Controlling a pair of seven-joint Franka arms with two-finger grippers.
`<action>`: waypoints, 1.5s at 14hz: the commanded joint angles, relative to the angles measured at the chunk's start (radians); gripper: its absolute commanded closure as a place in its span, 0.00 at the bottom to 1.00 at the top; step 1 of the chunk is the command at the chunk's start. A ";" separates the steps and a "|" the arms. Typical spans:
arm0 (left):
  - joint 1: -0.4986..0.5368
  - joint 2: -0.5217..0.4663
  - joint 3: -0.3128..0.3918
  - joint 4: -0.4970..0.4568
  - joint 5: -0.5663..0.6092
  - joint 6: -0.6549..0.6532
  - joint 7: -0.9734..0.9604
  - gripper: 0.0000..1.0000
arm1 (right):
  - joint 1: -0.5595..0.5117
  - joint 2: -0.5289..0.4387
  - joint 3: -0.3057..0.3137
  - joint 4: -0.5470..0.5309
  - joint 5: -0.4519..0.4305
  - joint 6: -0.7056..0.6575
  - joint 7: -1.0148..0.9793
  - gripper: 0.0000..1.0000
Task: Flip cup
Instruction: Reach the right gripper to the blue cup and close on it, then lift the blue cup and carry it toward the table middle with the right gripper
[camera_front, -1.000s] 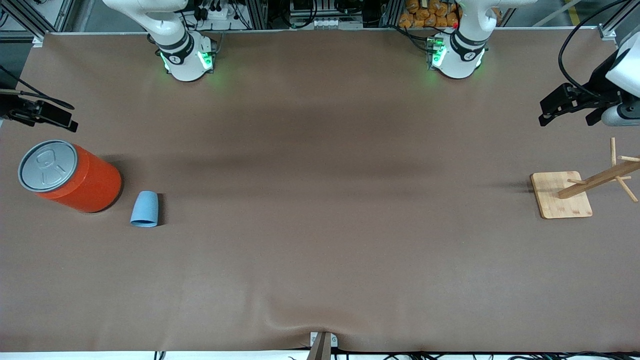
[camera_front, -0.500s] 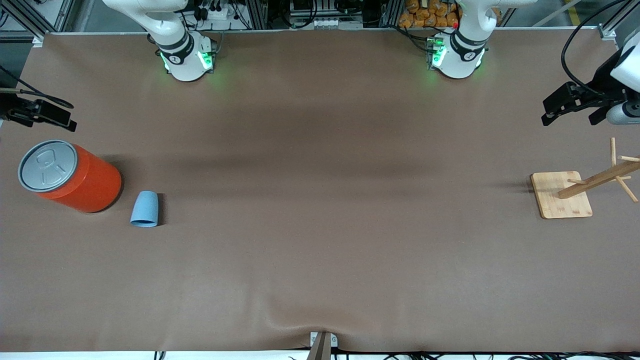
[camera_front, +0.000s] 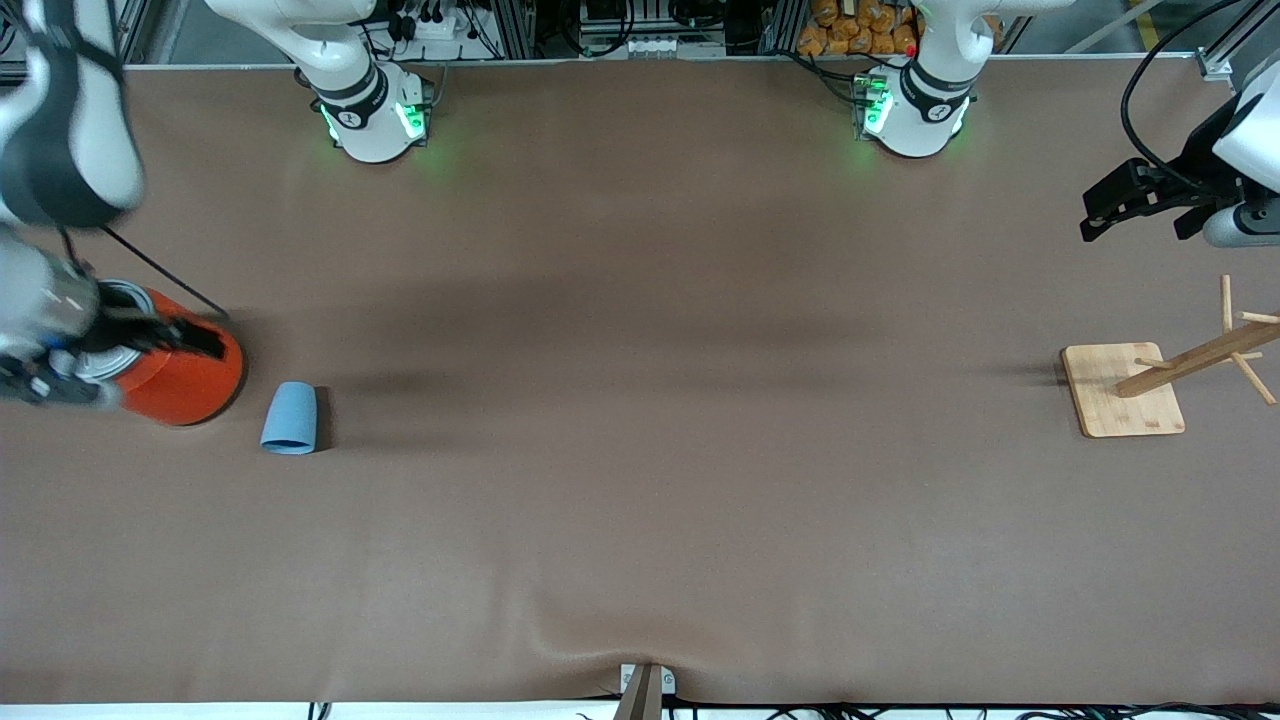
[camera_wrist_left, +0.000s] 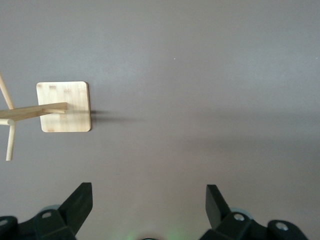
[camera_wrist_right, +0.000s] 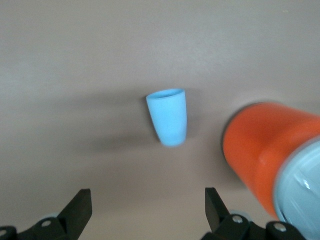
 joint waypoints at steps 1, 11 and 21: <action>0.002 0.001 -0.008 0.018 0.024 -0.028 0.001 0.00 | -0.045 0.140 0.015 0.012 -0.013 0.085 -0.125 0.00; 0.002 -0.001 -0.005 0.024 0.009 -0.023 0.009 0.00 | -0.062 0.321 0.016 -0.178 -0.011 0.513 -0.280 0.00; 0.001 0.007 -0.007 0.024 0.010 -0.006 0.013 0.00 | 0.010 0.309 0.220 -0.073 -0.005 0.398 -0.654 0.43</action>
